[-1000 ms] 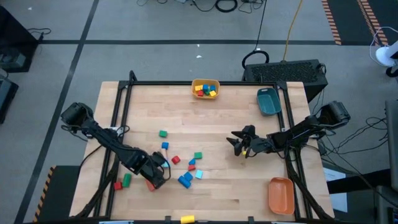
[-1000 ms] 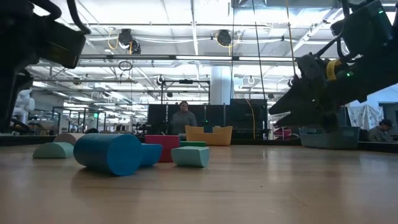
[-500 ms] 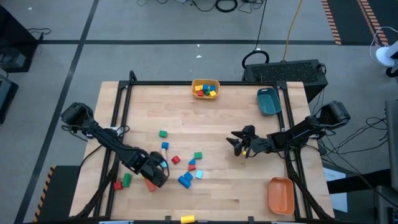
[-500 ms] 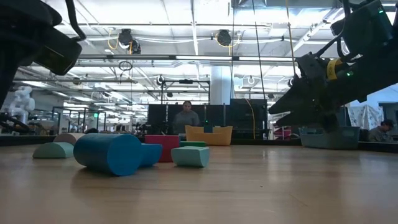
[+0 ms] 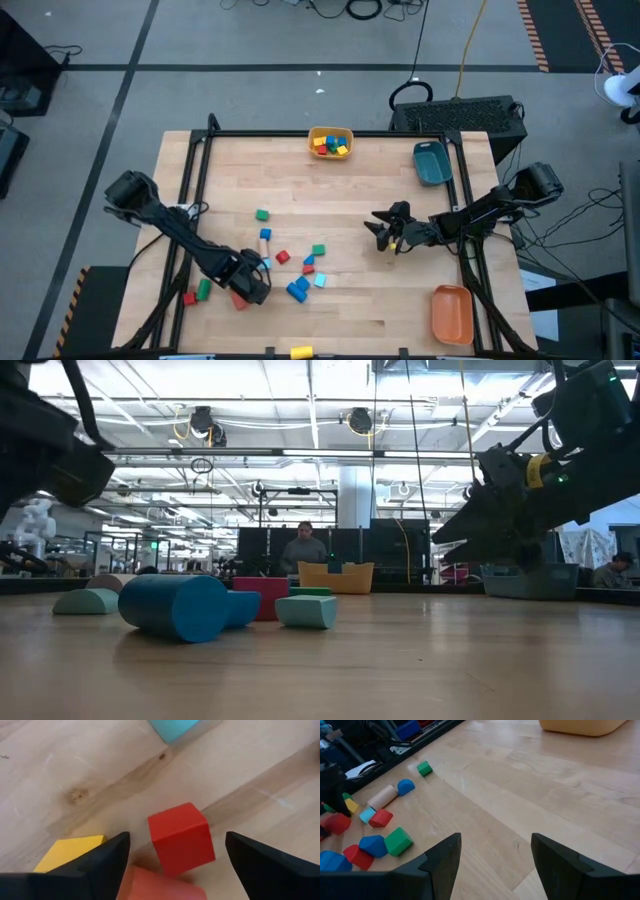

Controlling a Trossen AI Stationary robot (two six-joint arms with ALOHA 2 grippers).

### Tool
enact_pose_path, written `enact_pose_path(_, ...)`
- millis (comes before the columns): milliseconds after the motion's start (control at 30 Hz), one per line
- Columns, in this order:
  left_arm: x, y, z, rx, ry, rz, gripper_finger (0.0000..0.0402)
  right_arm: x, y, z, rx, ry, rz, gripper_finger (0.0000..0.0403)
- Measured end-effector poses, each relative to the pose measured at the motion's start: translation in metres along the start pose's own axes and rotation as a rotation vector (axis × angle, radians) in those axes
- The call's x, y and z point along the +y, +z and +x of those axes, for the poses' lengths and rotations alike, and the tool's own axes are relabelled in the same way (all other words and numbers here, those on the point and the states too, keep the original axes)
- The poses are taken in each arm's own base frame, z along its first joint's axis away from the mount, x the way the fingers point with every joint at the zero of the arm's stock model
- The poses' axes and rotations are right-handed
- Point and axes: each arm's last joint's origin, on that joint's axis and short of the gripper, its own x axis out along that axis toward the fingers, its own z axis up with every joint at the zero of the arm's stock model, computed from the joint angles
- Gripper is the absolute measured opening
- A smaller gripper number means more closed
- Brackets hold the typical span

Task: Sort blocks by size
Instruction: Put the red square block into the yellow bin

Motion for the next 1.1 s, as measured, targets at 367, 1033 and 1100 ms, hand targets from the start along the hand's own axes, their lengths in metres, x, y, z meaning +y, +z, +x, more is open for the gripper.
enact_pose_path(367,0.0,0.001,0.002,-0.042,0.004,0.021,0.0227,0.001,-0.001,-0.001,0.006,0.01,0.003,0.0228)
enact_pose_path(1033,-0.008,0.03,-0.014,-0.099,0.056,0.165,0.0139,0.007,-0.007,-0.008,0.007,0.034,0.002,0.0228)
enact_pose_path(1100,-0.01,0.04,-0.019,-0.112,0.067,0.195,0.0139,0.007,-0.007,-0.008,0.007,0.034,0.003,0.0228)
